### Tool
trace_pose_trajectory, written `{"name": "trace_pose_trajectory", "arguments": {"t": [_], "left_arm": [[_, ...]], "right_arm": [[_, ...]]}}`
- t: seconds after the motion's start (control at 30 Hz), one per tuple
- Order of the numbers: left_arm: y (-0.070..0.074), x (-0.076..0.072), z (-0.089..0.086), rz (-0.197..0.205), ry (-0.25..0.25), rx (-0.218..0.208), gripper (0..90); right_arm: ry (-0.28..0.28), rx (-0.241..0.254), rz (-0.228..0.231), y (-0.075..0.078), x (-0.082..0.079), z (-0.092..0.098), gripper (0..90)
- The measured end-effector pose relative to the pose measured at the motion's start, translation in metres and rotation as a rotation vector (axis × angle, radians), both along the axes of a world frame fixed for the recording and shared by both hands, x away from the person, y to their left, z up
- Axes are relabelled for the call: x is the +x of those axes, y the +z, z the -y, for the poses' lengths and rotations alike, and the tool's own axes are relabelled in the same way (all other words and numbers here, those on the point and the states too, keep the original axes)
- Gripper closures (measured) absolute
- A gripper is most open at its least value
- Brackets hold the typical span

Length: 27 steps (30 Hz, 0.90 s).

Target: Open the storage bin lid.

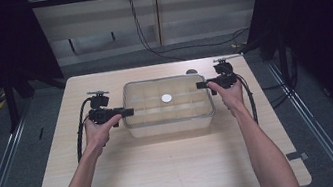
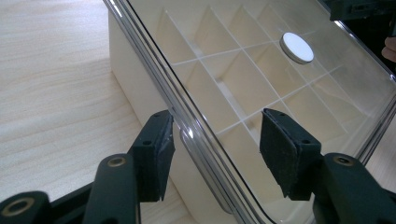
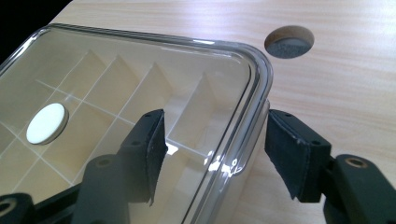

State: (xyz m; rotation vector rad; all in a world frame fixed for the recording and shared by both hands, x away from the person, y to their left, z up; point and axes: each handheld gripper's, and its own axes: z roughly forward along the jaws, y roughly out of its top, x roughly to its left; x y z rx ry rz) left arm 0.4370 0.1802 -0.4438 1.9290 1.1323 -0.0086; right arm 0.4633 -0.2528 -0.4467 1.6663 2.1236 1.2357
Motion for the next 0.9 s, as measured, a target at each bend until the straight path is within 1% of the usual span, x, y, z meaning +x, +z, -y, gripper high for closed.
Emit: {"name": "trace_pose_trajectory", "arguments": {"t": [0.03,0.07,0.2,0.27,0.3,0.33,0.37,0.4,0.47,0.57,0.7,0.8,0.83,0.9], "left_arm": [[0.000,0.000,0.000,0.000,0.000,0.000,45.1],[0.000,0.001,0.000,-0.006,-0.004,-0.002,45.0],[-0.002,0.002,0.001,-0.020,0.000,-0.023,44.4],[-0.002,0.002,0.001,-0.017,-0.001,-0.027,44.4],[-0.001,0.002,0.001,-0.009,-0.010,-0.026,44.6],[0.000,0.001,0.002,0.000,-0.007,-0.020,45.1],[0.001,0.001,0.003,0.002,-0.015,0.003,45.0],[0.002,0.001,0.004,0.004,-0.015,0.010,45.4],[0.003,0.002,0.004,0.001,-0.019,0.011,45.6],[0.002,0.002,0.003,0.004,-0.017,0.007,46.7],[0.002,0.003,0.003,0.011,-0.017,0.001,46.6],[0.003,0.003,0.003,0.007,-0.013,-0.005,46.6],[0.003,0.003,0.004,0.014,-0.008,-0.008,46.6],[0.004,0.004,0.004,0.014,-0.012,0.000,46.6]], "right_arm": [[0.006,0.013,-0.015,-0.002,0.001,0.000,41.5],[0.006,0.025,-0.022,-0.003,0.001,0.000,41.5],[-0.009,0.043,-0.023,-0.003,0.001,0.001,44.4],[-0.012,0.066,-0.019,-0.002,0.000,0.003,45.8],[-0.015,0.083,-0.012,-0.001,0.000,0.004,46.1],[-0.019,0.102,-0.005,0.001,-0.001,0.006,46.2],[-0.020,0.117,0.004,0.003,-0.001,0.007,47.0],[-0.021,0.119,0.010,0.004,-0.001,0.007,47.8],[-0.016,0.118,0.013,0.006,-0.002,0.008,48.1],[-0.014,0.101,0.012,0.006,-0.003,0.007,49.8],[-0.014,0.108,0.017,0.008,-0.004,0.008,51.0],[-0.012,0.117,0.027,0.010,-0.005,0.010,55.0],[-0.014,0.124,0.029,0.010,-0.005,0.010,56.0],[-0.013,0.122,0.033,0.012,-0.005,0.011,56.1]]}}
